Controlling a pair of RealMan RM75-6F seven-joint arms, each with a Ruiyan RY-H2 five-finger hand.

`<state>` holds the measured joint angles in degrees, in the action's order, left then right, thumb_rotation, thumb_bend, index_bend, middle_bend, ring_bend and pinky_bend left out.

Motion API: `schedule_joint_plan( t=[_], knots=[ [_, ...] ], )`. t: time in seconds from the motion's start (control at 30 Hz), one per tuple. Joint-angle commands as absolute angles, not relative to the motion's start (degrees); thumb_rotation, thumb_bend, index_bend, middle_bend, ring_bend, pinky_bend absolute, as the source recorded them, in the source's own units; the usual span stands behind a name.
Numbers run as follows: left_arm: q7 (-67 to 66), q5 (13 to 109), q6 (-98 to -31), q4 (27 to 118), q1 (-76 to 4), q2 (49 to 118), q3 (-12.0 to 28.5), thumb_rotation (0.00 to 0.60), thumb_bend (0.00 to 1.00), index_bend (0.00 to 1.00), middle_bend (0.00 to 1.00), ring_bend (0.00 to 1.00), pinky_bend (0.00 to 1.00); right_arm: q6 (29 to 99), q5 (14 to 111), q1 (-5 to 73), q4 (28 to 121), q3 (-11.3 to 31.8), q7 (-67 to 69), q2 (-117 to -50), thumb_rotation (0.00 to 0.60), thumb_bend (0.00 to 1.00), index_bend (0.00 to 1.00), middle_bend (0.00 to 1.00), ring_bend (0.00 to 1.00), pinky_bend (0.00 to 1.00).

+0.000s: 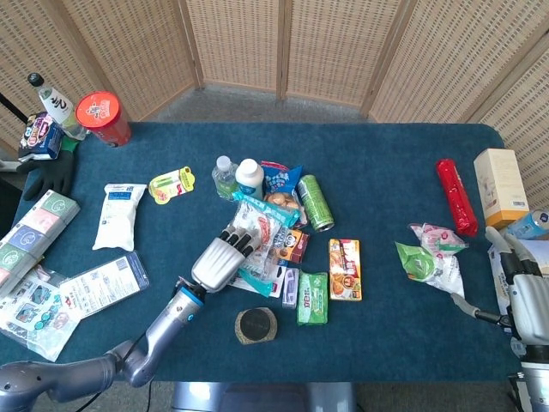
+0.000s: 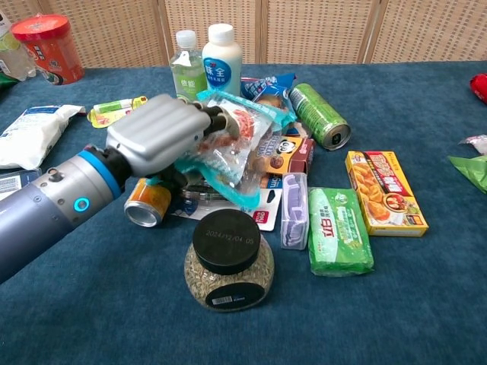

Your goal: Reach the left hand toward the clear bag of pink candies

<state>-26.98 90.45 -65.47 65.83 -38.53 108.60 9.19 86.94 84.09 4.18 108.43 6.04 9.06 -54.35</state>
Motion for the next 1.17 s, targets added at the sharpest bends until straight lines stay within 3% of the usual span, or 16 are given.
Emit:
schedule_joint_plan(
  t=[0.03, 0.3, 0.73, 0.93, 1.17],
  knots=[
    [-23.8, 91.8, -69.4, 63.2, -39.8, 110.6, 10.9, 0.600, 0.61, 0.60, 0.61, 0.78, 0.66, 86.9, 84.0, 4.1, 108.5, 6.1, 9.0, -54.4, 0.511, 0.18, 0.00, 0.17, 0.02, 0.13],
    [-13.2, 93.6, -77.9, 64.4, -38.7, 108.9, 11.8, 0.600, 0.60, 0.60, 0.63, 0.80, 0.69, 86.6, 83.8, 4.4, 108.2, 6.4, 9.0, -55.2, 0.510, 0.18, 0.00, 0.18, 0.02, 0.13],
    [-4.5, 97.4, -95.1, 78.8, -32.4, 99.9, 13.6, 0.600, 0.55, 0.58, 0.62, 0.80, 0.68, 85.1, 83.6, 5.5, 106.3, 6.8, 8.9, -57.9, 0.509, 0.18, 0.00, 0.18, 0.02, 0.13],
    [-5.5, 98.6, -97.3, 85.5, -30.8, 96.0, 13.9, 0.600, 0.54, 0.57, 0.61, 0.80, 0.67, 84.0, 83.5, 6.3, 105.9, 7.0, 8.6, -58.8, 0.507, 0.18, 0.00, 0.18, 0.02, 0.13],
    [-7.2, 99.5, -96.8, 86.5, -30.7, 95.3, 13.5, 0.600, 0.53, 0.57, 0.60, 0.79, 0.66, 83.6, 83.4, 6.6, 105.9, 7.0, 8.3, -59.1, 0.508, 0.18, 0.00, 0.18, 0.02, 0.13]
  ],
)
